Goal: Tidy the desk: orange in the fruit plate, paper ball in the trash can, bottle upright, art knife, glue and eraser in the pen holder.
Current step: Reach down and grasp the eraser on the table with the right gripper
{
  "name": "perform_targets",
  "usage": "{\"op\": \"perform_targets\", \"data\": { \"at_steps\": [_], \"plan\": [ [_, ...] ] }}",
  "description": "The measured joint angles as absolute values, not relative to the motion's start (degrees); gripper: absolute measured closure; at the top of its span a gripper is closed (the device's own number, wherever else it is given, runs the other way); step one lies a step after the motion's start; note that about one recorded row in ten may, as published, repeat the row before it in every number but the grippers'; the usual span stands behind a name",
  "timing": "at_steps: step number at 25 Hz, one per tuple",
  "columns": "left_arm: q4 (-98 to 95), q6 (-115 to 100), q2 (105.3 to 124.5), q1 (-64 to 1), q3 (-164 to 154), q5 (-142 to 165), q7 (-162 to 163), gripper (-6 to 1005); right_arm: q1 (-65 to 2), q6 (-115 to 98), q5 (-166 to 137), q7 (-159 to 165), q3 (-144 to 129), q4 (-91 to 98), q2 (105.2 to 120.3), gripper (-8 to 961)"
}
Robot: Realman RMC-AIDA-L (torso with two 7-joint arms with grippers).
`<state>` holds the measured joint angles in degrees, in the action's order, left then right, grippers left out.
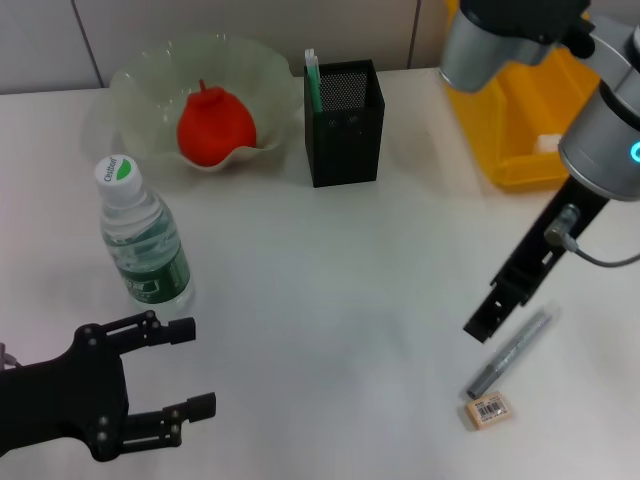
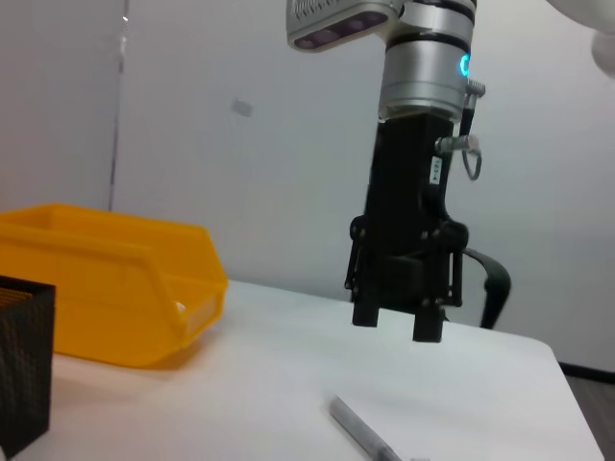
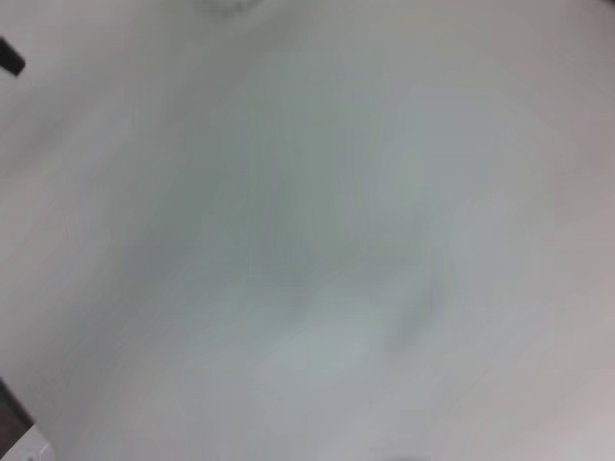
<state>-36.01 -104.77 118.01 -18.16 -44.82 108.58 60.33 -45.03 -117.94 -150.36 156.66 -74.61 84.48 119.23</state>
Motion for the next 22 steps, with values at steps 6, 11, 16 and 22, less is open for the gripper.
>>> {"op": "perform_targets", "data": {
  "at_steps": [6,11,16,22],
  "plan": [
    [-36.8,-105.1,117.96,-18.4,-44.8,109.9,60.3,214,-44.2,-119.2,-150.5,157.2,-74.9,82.8,119.27,215],
    [-37.1,-105.2,117.93,-18.6,-44.8,110.0,60.5,214,-43.9,-119.0,-150.5,157.0,-75.7,78.9,119.26,215],
    [-37.1,-105.3,117.93,-18.8,-44.8,110.0,60.8,214,-44.0,-118.5,-151.2,156.8,-77.4,74.1,119.21,215],
    [-37.1,-105.2,117.99,-19.1,-44.8,110.0,60.8,214,-44.5,-116.3,-152.7,156.8,-78.2,69.2,119.25,215]
  ]
}}
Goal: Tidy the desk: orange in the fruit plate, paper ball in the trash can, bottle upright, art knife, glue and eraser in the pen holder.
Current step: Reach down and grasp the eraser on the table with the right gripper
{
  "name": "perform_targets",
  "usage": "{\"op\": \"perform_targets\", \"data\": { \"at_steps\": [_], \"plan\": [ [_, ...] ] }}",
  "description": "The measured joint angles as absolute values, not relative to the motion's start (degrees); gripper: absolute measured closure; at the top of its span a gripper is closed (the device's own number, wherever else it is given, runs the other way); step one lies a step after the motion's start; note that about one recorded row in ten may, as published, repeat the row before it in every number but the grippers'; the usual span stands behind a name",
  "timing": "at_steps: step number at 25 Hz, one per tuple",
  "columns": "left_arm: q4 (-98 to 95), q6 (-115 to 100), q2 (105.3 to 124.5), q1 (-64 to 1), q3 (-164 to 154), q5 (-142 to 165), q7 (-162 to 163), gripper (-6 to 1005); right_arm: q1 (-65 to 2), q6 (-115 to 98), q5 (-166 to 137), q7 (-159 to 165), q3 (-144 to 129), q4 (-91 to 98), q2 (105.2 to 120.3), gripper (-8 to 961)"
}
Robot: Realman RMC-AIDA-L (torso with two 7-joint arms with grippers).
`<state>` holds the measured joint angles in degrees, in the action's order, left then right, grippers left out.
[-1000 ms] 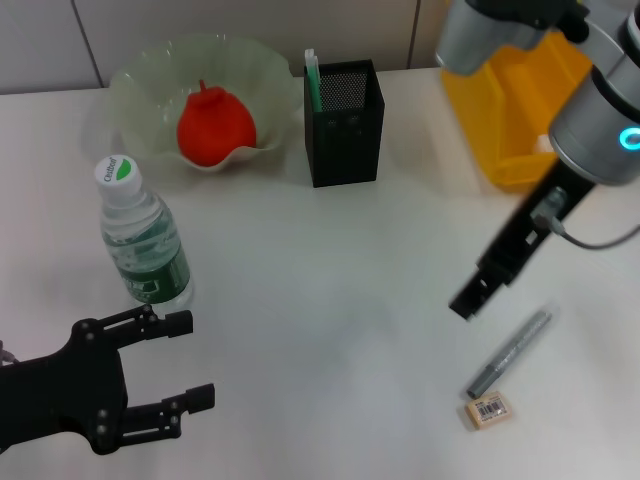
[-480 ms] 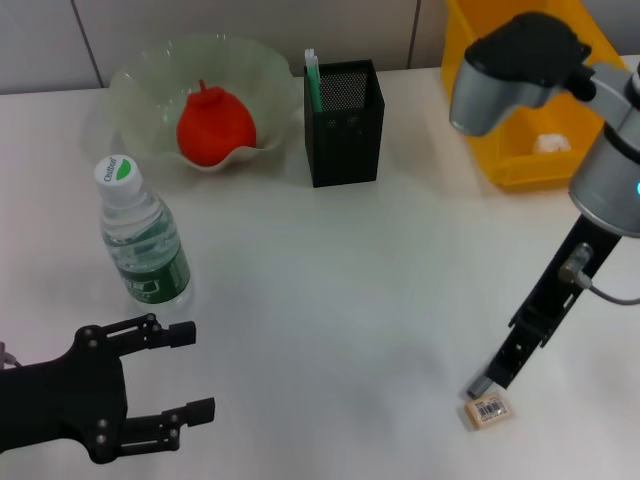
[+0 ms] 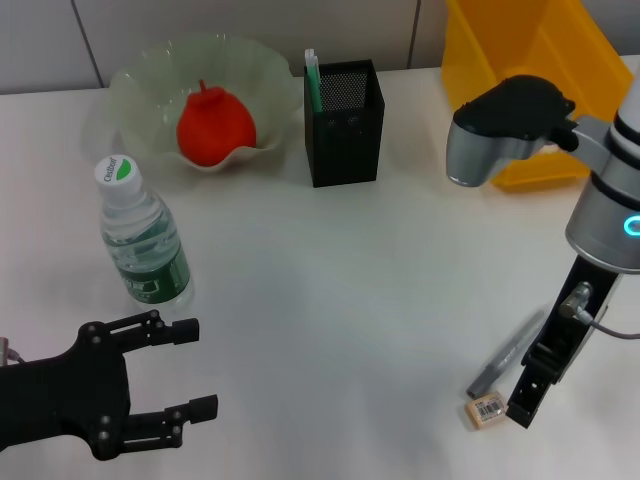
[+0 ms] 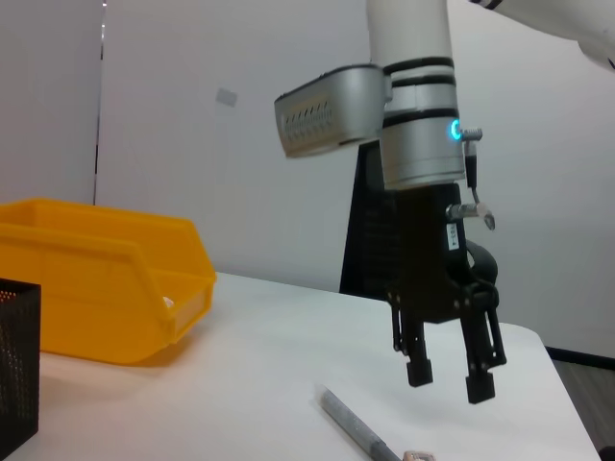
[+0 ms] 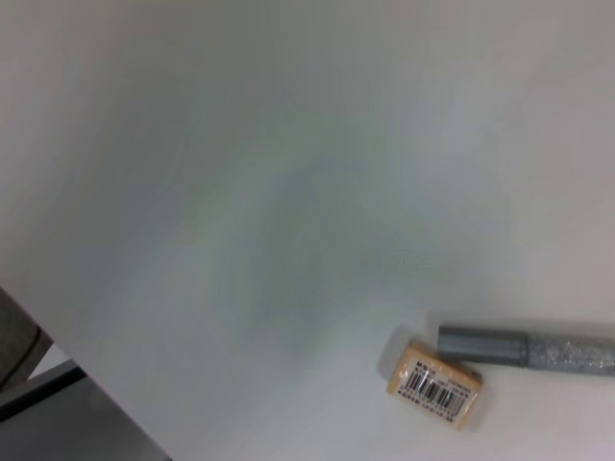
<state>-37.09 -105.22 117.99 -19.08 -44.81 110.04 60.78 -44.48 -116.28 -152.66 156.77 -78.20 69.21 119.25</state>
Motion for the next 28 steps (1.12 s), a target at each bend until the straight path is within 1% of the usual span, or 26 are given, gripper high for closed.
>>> {"op": "perform_targets", "data": {
  "at_steps": [9,28],
  "plan": [
    [-37.1,-105.2,118.14,-19.0,-44.8,110.0,60.6,214,-45.1,-111.9,-152.7,156.8,-80.7,64.3,119.36,215],
    [-36.6,-105.6,118.22,-18.2,-44.6,110.0,60.4,214,-45.2,-108.2,-149.8,158.1,-87.9,64.0,119.72,216]
  ]
}}
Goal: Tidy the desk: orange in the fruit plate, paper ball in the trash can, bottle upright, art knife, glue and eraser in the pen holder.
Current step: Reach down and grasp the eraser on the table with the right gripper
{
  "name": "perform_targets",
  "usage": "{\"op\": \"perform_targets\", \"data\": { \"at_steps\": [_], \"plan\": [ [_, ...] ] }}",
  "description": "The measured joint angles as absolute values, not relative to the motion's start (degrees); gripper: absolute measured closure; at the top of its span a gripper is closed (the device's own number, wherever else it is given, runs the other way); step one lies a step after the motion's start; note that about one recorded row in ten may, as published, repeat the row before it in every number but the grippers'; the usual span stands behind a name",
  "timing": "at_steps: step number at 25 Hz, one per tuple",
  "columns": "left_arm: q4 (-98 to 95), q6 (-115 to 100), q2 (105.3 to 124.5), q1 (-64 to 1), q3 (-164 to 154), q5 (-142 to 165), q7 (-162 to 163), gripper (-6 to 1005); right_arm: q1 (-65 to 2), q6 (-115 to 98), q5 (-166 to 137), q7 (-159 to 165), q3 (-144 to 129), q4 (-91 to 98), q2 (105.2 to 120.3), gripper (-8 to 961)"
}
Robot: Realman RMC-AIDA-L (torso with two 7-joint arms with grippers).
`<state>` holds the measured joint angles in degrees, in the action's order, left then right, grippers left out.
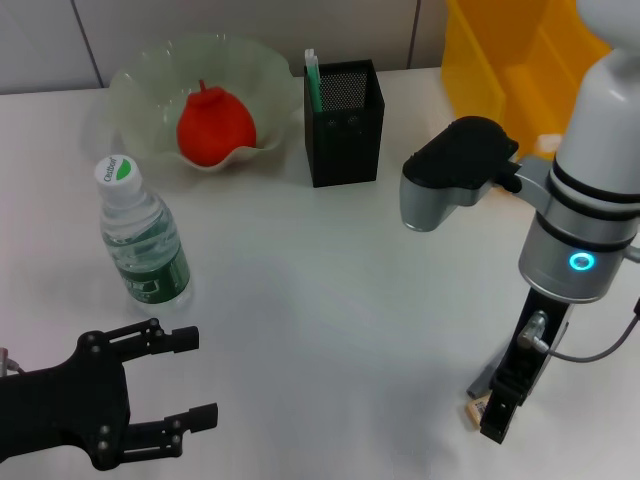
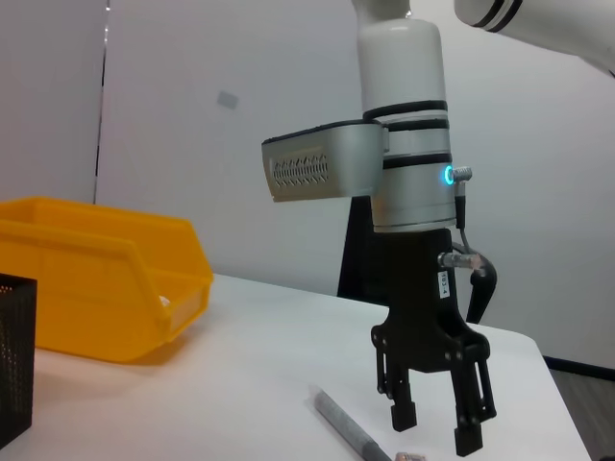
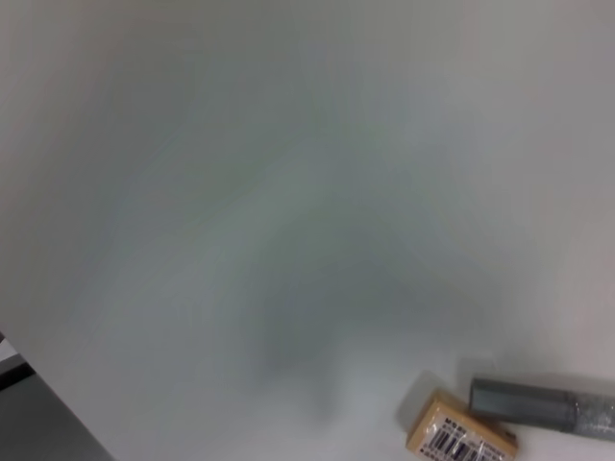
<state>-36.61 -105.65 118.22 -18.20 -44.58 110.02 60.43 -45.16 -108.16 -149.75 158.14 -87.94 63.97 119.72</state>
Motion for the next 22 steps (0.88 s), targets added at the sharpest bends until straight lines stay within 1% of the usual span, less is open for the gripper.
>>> {"op": "perform_targets", "data": {
  "at_steps": [22],
  "plan": [
    [-36.6,-105.8,118.22,-17.7,-44.5,109.9,60.3,214,-45.3,-105.2,-149.1,159.3,-94.1,64.4,119.71,216]
  ]
}}
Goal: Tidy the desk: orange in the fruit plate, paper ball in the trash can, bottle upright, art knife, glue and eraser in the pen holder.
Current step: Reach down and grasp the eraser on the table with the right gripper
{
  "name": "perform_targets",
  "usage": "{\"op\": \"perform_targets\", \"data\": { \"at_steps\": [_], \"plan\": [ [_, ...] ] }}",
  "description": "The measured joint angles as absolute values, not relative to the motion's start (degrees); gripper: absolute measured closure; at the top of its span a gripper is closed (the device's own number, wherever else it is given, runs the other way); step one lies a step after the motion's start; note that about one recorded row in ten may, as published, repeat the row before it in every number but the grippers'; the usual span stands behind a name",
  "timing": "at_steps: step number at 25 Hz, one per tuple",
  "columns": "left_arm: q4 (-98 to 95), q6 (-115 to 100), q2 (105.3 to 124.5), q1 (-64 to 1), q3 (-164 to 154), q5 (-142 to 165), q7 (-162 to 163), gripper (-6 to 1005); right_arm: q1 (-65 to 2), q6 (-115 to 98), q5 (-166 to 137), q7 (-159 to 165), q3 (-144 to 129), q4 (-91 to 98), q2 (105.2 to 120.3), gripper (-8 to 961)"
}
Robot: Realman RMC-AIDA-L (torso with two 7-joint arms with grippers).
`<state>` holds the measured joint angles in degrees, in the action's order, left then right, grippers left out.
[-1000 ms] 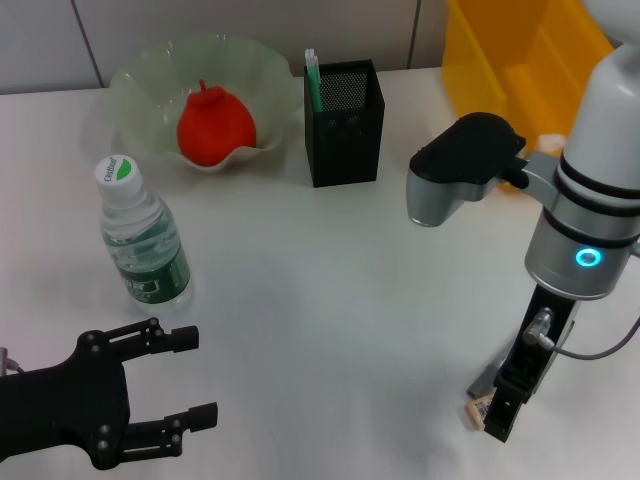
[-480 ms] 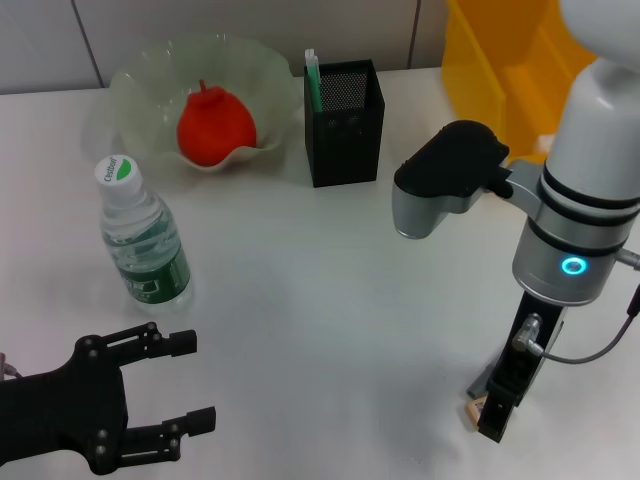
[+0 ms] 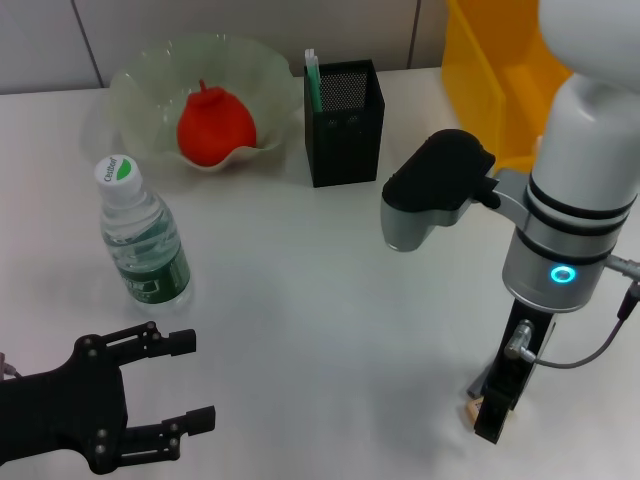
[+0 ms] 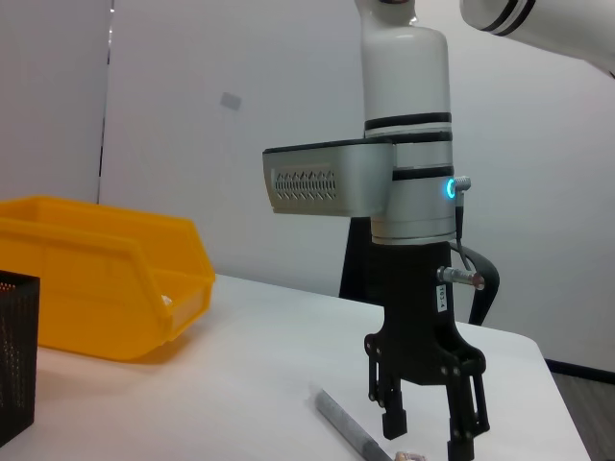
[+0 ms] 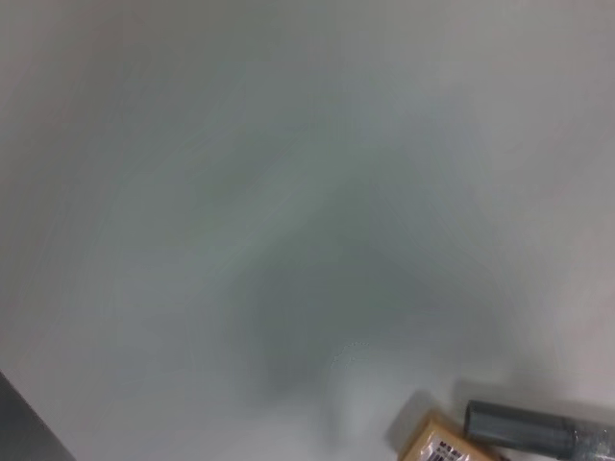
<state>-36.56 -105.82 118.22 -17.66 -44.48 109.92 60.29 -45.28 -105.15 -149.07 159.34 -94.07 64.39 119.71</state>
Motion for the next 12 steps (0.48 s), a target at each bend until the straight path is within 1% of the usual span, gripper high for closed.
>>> {"op": "perform_targets", "data": {
  "at_steps": [12],
  "plan": [
    [-36.6,-105.8,118.21,-17.7,-44.4,110.0,60.3,214,-45.5,-104.0,-148.3,160.4,-97.5,64.5,119.78,217]
  ]
}}
